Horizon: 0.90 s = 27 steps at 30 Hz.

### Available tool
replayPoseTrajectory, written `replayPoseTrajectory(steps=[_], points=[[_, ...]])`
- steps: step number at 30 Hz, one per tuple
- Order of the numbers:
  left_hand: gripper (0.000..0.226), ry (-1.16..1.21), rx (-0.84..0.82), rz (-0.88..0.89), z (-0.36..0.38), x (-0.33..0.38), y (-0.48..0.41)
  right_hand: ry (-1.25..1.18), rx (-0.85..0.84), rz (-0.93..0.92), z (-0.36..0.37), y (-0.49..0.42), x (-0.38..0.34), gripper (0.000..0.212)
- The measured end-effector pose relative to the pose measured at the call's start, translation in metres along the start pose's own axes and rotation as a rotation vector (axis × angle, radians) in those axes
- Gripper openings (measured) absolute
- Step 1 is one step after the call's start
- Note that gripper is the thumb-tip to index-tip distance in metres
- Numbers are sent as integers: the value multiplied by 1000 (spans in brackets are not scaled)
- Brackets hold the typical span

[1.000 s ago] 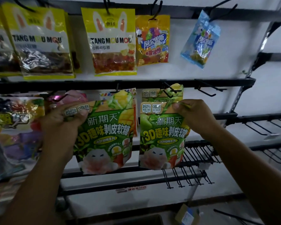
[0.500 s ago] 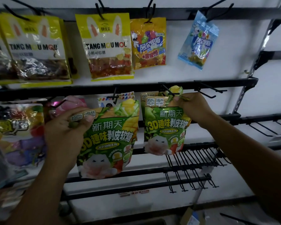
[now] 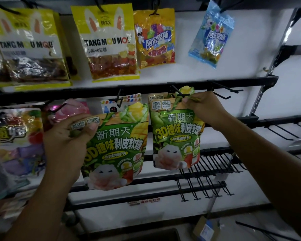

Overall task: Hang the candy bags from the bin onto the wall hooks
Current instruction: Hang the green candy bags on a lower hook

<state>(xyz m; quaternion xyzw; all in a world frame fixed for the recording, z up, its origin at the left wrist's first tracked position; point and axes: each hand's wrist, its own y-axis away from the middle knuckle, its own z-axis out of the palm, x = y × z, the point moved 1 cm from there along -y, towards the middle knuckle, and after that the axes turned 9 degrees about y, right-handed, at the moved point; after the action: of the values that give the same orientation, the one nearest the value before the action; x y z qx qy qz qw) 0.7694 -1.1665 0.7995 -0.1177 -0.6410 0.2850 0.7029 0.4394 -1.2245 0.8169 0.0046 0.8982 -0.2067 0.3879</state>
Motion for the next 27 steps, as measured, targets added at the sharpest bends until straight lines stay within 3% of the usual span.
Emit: replayPoseTrajectory(steps=[4, 7, 11, 21, 27], points=[[31, 11, 0, -17, 4, 0, 1, 31, -22, 19, 4, -5, 1, 19], [45, 14, -16, -25, 5, 2, 0, -5, -13, 65, 8, -12, 7, 17], [49, -18, -26, -25, 7, 0, 1, -6, -9, 104, 15, -23, 13, 24], [46, -74, -33, -47, 1, -3, 1, 165, 44, 93, 21, -47, 17, 21], [30, -113, -63, -27, -4, -6, -3, 254, 66, 98, 18, -53, 18, 21]])
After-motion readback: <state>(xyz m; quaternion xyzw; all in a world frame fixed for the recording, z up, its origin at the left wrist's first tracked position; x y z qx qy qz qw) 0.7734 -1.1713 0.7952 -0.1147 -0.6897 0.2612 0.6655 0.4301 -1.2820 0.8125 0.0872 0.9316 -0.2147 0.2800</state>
